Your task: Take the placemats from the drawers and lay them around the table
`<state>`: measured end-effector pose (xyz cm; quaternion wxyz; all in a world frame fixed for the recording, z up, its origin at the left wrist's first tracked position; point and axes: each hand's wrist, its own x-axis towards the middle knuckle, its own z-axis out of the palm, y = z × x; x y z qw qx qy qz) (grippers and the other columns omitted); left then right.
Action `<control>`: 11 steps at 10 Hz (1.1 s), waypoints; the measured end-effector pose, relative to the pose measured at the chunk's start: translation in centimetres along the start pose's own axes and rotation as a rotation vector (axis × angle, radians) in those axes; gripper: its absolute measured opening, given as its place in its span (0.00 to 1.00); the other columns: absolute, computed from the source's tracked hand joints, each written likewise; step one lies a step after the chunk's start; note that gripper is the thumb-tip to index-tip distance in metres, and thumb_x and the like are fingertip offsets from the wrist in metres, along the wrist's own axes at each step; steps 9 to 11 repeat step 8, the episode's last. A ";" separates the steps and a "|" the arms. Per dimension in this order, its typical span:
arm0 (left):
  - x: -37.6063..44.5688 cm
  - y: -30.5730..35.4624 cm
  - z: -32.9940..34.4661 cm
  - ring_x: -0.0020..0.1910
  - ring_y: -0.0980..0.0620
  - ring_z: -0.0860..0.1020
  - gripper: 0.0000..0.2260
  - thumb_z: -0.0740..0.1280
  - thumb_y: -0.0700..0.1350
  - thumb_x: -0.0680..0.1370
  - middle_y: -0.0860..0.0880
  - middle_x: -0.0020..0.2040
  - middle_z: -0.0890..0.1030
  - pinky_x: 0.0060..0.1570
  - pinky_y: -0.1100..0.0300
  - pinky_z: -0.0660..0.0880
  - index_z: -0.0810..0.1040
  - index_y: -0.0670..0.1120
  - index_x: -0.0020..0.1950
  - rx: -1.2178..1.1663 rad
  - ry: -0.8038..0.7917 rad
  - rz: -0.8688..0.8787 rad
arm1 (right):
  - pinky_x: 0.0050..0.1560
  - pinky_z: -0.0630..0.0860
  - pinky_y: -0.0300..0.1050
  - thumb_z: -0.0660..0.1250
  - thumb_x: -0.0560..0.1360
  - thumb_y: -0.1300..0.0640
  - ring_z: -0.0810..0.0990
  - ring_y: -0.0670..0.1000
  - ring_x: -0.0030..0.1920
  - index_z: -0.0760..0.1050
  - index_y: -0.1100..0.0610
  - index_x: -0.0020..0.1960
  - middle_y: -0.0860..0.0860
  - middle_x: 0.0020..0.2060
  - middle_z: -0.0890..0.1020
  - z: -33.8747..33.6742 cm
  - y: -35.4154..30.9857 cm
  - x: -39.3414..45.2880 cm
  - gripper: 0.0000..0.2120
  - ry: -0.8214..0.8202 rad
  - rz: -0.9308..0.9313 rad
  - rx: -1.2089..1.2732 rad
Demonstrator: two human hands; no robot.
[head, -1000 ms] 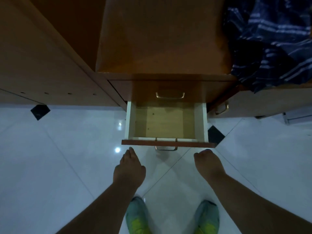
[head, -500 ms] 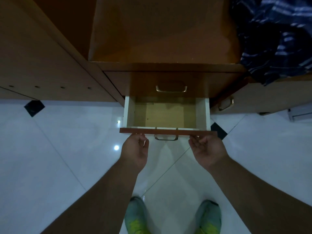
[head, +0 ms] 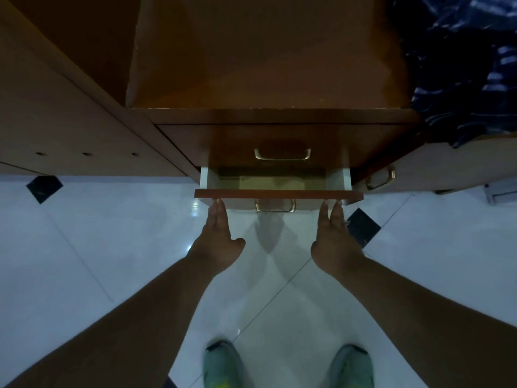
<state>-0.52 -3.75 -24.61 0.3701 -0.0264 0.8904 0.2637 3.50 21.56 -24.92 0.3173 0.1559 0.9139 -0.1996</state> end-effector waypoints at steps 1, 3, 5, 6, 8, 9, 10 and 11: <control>1.3 0.4 -1.1 0.82 0.47 0.44 0.44 0.65 0.52 0.80 0.50 0.82 0.35 0.76 0.51 0.58 0.34 0.48 0.82 0.095 0.018 0.025 | 0.74 0.64 0.53 0.62 0.76 0.59 0.48 0.59 0.80 0.34 0.56 0.80 0.59 0.80 0.38 -0.9 0.3 1.4 0.45 0.019 -0.024 -0.097; 3.6 2.3 -3.1 0.82 0.49 0.43 0.41 0.62 0.53 0.81 0.48 0.83 0.40 0.79 0.52 0.51 0.38 0.44 0.83 0.142 0.053 -0.015 | 0.78 0.44 0.47 0.58 0.78 0.56 0.41 0.54 0.80 0.35 0.62 0.80 0.57 0.81 0.41 -3.3 -0.4 4.1 0.41 -0.004 -0.012 -0.059; -1.2 6.4 -5.0 0.82 0.45 0.52 0.37 0.62 0.53 0.82 0.48 0.84 0.45 0.77 0.49 0.58 0.45 0.46 0.84 0.190 0.039 0.022 | 0.77 0.56 0.54 0.57 0.80 0.48 0.51 0.55 0.80 0.44 0.57 0.82 0.54 0.81 0.47 -6.7 -2.7 -0.8 0.36 -0.011 -0.002 0.024; -6.3 11.0 -8.3 0.80 0.45 0.56 0.33 0.62 0.54 0.82 0.49 0.83 0.52 0.76 0.47 0.61 0.51 0.48 0.83 0.176 0.101 0.122 | 0.72 0.66 0.55 0.58 0.79 0.38 0.63 0.56 0.76 0.51 0.52 0.81 0.52 0.80 0.57 -11.2 -4.9 -5.7 0.36 0.057 -0.045 0.123; -21.2 20.6 -18.4 0.81 0.50 0.54 0.28 0.57 0.62 0.80 0.54 0.82 0.57 0.75 0.42 0.61 0.63 0.55 0.80 0.258 0.229 0.350 | 0.66 0.72 0.54 0.56 0.71 0.26 0.73 0.55 0.69 0.56 0.43 0.78 0.50 0.72 0.71 -24.7 -10.0 -20.9 0.40 0.201 -0.126 0.202; -21.2 20.6 -18.4 0.81 0.50 0.54 0.28 0.57 0.62 0.80 0.54 0.82 0.57 0.75 0.42 0.61 0.63 0.55 0.80 0.258 0.229 0.350 | 0.66 0.72 0.54 0.56 0.71 0.26 0.73 0.55 0.69 0.56 0.43 0.78 0.50 0.72 0.71 -24.7 -10.0 -20.9 0.40 0.201 -0.126 0.202; -21.2 20.6 -18.4 0.81 0.50 0.54 0.28 0.57 0.62 0.80 0.54 0.82 0.57 0.75 0.42 0.61 0.63 0.55 0.80 0.258 0.229 0.350 | 0.66 0.72 0.54 0.56 0.71 0.26 0.73 0.55 0.69 0.56 0.43 0.78 0.50 0.72 0.71 -24.7 -10.0 -20.9 0.40 0.201 -0.126 0.202; -21.2 20.6 -18.4 0.81 0.50 0.54 0.28 0.57 0.62 0.80 0.54 0.82 0.57 0.75 0.42 0.61 0.63 0.55 0.80 0.258 0.229 0.350 | 0.66 0.72 0.54 0.56 0.71 0.26 0.73 0.55 0.69 0.56 0.43 0.78 0.50 0.72 0.71 -24.7 -10.0 -20.9 0.40 0.201 -0.126 0.202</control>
